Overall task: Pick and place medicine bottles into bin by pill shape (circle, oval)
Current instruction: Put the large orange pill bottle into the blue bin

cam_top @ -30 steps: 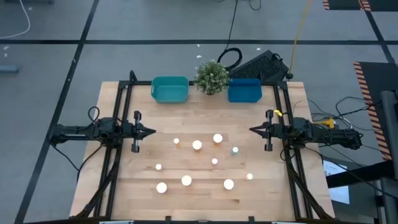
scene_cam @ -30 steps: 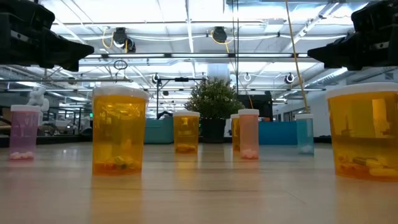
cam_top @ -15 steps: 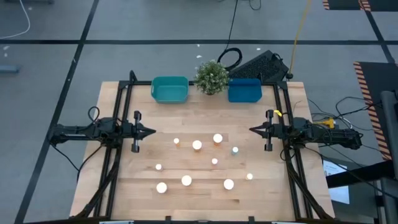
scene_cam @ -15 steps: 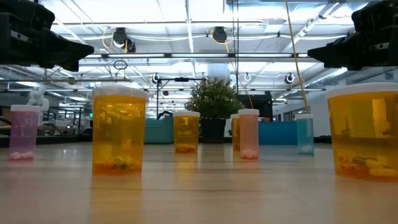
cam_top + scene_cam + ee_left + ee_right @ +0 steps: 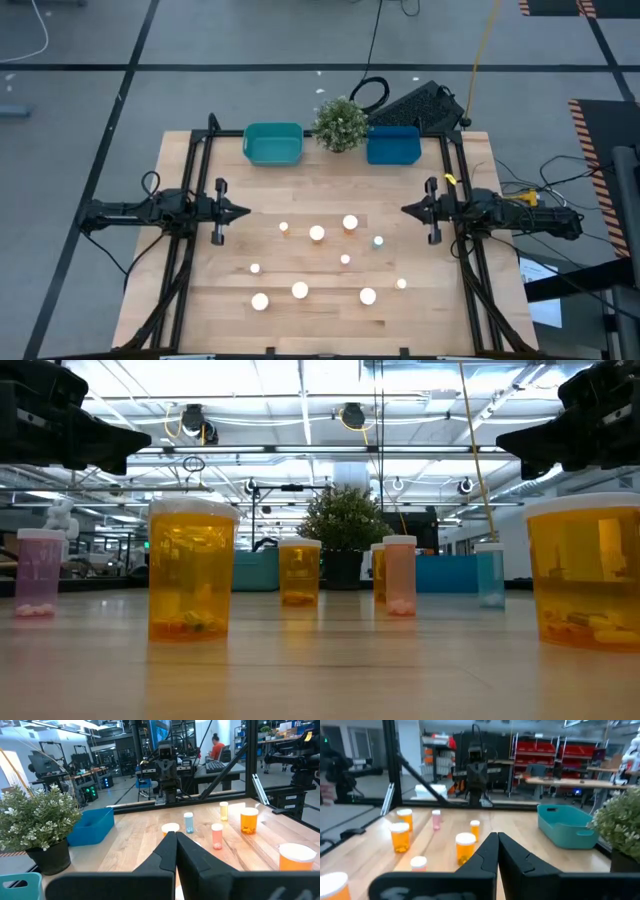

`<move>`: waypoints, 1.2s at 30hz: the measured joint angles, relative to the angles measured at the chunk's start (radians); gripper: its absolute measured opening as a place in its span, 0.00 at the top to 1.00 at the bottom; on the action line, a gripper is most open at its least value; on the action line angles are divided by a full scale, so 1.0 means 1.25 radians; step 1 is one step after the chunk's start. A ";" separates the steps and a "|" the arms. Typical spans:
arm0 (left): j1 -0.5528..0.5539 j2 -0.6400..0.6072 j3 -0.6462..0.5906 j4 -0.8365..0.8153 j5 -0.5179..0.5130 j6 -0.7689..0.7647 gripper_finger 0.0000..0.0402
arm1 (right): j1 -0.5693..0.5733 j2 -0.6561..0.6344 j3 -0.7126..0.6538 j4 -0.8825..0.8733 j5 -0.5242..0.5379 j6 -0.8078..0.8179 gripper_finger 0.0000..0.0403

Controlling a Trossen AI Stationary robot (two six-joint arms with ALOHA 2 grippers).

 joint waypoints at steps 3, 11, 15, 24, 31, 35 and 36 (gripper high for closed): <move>0.000 0.000 0.000 0.000 0.000 0.000 0.99 | 0.000 0.029 0.061 0.008 0.000 0.016 1.00; 0.000 0.000 0.000 0.000 0.000 0.000 0.99 | 0.002 0.204 0.313 -0.126 0.002 0.077 1.00; 0.000 0.000 0.000 -0.001 0.000 0.000 0.99 | 0.001 0.315 0.462 -0.257 0.003 0.108 1.00; 0.000 0.000 0.000 0.000 0.000 0.000 0.99 | 0.030 0.515 0.712 -0.458 0.003 0.144 1.00; 0.000 0.000 0.000 0.000 0.000 0.000 0.99 | 0.079 0.606 0.785 -0.511 0.062 0.137 1.00; 0.000 0.000 0.000 0.000 0.000 0.000 0.99 | 0.111 0.627 0.775 -0.511 0.114 0.124 1.00; 0.000 0.000 0.000 -0.001 0.000 -0.001 0.99 | 0.118 0.631 0.771 -0.509 0.119 0.124 1.00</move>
